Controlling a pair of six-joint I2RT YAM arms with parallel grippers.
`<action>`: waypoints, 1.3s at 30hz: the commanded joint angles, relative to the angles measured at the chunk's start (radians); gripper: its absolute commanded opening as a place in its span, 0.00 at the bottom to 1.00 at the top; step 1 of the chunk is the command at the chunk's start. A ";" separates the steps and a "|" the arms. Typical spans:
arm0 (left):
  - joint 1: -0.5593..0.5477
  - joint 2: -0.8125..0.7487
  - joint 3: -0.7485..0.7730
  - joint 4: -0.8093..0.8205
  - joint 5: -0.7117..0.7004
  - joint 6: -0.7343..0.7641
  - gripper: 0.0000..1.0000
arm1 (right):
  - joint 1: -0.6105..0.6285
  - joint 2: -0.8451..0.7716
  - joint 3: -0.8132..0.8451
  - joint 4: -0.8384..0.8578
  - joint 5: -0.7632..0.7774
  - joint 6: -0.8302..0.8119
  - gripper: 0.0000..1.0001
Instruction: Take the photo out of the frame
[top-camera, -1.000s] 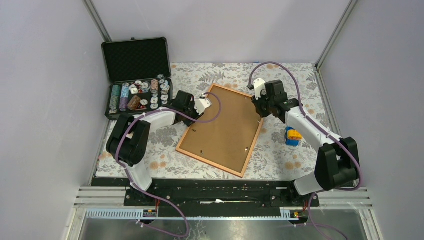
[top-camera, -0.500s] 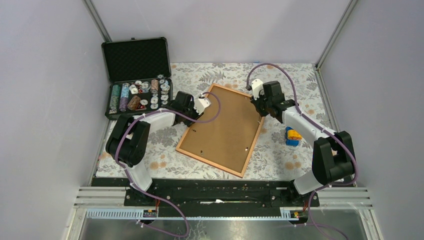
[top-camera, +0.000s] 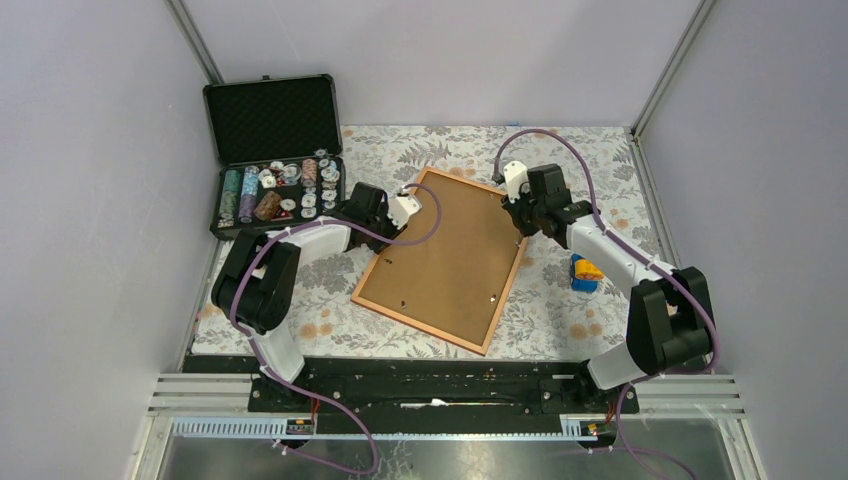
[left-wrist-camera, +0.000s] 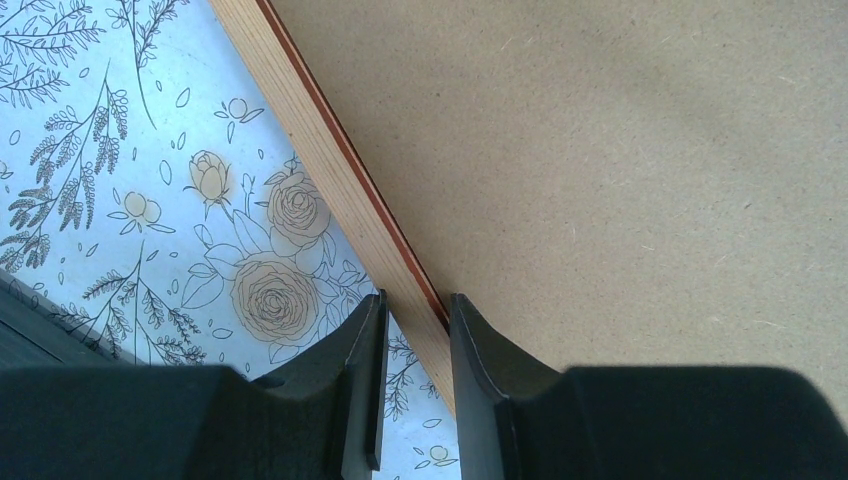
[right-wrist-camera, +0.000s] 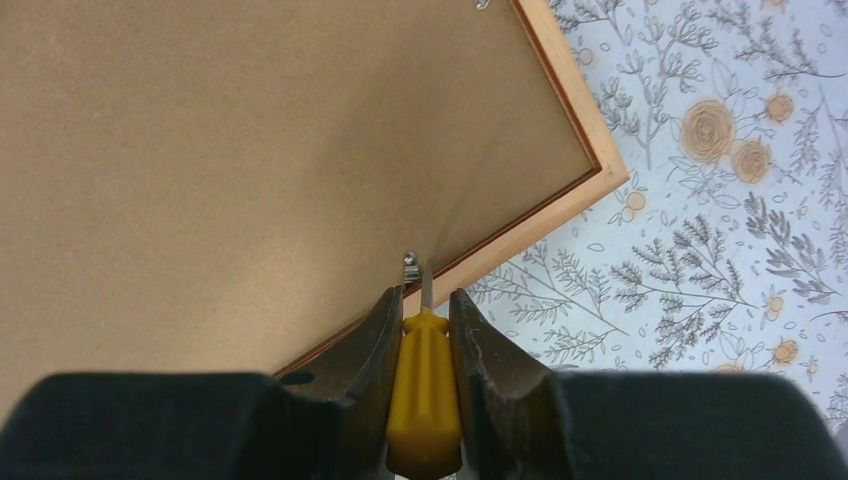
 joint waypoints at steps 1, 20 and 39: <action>0.000 0.020 -0.030 -0.061 0.000 0.006 0.16 | -0.004 -0.042 0.006 -0.095 -0.056 0.033 0.00; 0.001 0.014 -0.033 -0.066 0.008 0.002 0.15 | -0.005 0.010 0.021 -0.063 -0.080 0.048 0.00; 0.001 0.014 -0.041 -0.068 0.022 -0.005 0.16 | -0.005 -0.086 0.084 -0.208 -0.072 0.004 0.00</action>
